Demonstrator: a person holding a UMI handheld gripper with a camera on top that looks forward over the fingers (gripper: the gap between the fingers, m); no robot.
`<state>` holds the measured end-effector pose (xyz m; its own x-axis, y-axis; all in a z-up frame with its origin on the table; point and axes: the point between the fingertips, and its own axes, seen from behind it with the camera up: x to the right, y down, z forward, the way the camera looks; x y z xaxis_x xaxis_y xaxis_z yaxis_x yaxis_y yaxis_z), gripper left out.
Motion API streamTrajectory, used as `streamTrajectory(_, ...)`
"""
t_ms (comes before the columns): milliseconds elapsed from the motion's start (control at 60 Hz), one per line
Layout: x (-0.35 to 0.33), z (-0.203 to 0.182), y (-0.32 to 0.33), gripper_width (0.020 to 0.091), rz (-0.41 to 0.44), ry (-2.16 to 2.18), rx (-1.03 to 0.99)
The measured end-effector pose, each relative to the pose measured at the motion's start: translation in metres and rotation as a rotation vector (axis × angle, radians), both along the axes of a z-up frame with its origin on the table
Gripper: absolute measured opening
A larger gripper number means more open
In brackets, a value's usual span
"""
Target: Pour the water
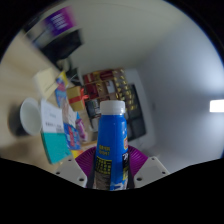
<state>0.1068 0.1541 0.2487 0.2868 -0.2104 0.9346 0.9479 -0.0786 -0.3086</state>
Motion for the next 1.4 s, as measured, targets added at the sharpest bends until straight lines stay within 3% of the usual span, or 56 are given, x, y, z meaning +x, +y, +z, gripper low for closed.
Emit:
streamTrajectory(267, 0.077, -0.096, 0.011, 0.047, 0.102, 1.219, -0.048)
streamTrajectory(383, 0.091, -0.135, 0.02, 0.047, 0.083, 1.353, -0.044)
streamTrajectory(533, 0.119, -0.156, 0.012, 0.0476, 0.089, 1.341, -0.054)
streamTrajectory(767, 0.105, -0.152, 0.018, 0.0493, 0.14, 1.186, -0.061)
streamTrajectory(883, 0.105, -0.153, 0.009, 0.0607, 0.118, 1.131, -0.085)
streamTrajectory(1000, 0.105, -0.168, -0.006, 0.083, 0.063, 1.088, -0.166)
streamTrajectory(1033, 0.104, -0.169, -0.013, 0.0859, 0.066, 1.085, -0.185)
streamTrajectory(1400, 0.084, -0.132, -0.189, 0.0836, 0.07, 1.197, -0.153)
